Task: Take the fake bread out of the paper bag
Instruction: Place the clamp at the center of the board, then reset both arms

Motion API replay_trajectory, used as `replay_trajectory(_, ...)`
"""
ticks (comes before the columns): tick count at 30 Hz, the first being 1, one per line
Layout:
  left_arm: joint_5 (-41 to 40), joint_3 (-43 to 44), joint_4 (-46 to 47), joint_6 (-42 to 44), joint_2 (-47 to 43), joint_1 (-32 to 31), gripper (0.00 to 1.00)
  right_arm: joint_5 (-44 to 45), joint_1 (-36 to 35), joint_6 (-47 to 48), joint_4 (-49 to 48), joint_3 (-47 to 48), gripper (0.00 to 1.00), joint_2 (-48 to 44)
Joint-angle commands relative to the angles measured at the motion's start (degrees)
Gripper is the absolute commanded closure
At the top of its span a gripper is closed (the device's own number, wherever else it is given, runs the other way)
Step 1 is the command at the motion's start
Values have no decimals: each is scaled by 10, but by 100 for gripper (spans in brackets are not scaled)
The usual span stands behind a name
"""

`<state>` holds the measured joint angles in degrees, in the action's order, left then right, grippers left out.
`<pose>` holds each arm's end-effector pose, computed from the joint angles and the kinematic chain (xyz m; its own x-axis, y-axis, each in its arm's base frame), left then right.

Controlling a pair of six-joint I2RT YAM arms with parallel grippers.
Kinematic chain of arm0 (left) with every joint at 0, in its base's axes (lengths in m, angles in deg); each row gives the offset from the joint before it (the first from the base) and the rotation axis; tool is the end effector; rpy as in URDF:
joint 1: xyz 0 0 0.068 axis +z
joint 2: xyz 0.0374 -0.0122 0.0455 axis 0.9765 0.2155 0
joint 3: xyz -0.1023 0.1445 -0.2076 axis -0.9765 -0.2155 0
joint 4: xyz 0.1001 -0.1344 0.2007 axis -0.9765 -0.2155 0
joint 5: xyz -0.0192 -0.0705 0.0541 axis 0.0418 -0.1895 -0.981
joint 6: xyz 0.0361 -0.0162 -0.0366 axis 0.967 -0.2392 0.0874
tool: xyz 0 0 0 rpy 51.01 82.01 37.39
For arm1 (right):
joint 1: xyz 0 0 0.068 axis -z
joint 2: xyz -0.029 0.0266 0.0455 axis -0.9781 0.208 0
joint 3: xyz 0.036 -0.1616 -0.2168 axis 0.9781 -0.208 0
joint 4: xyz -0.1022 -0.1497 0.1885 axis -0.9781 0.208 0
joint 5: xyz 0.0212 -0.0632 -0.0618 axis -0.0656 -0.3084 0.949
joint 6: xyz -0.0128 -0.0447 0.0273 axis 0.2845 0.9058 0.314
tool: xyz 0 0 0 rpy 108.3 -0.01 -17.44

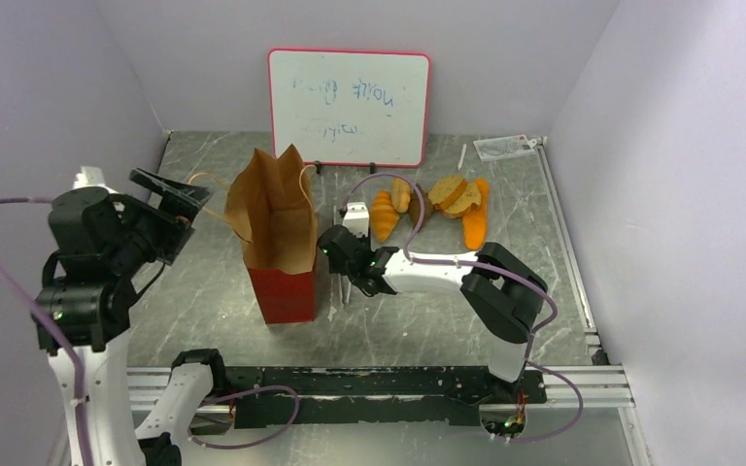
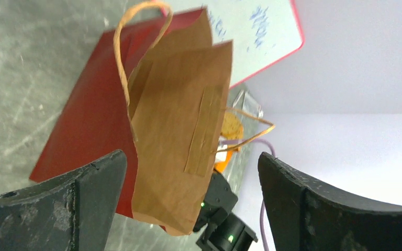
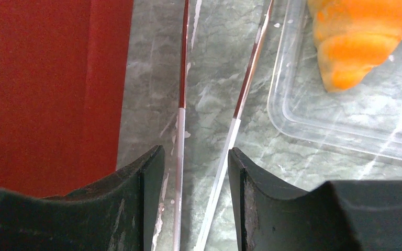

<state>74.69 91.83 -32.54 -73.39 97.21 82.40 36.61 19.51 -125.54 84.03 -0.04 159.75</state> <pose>0.1029 0.0016 0.4380 -0.3222 -0.8536 -0.4094 -0.3255 0.5059 -0.7988 0.2154 0.3159 0.1757 -0.6209 -0.0245 -0.7835 -0.2010 0.9711 0.1289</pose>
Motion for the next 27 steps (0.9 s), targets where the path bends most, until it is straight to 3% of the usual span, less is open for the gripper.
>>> replay_trajectory(1,-118,82,-43,39,-3,6,2,25,-3,9,29,18,49,-49)
replay_trajectory(7,-331,134,-42,67,-7,6,6,63,-2,38,87,57,45,-101)
replay_trajectory(11,-424,101,13,107,12,6,7,125,4,64,137,103,35,-124)
replay_trajectory(15,-493,61,69,159,49,6,4,145,54,90,153,134,35,-155)
replay_trajectory(22,-527,-1,188,232,109,14,2,112,263,101,181,162,35,-179)
replay_trajectory(27,-473,-49,233,251,145,93,1,135,387,134,133,100,33,-204)
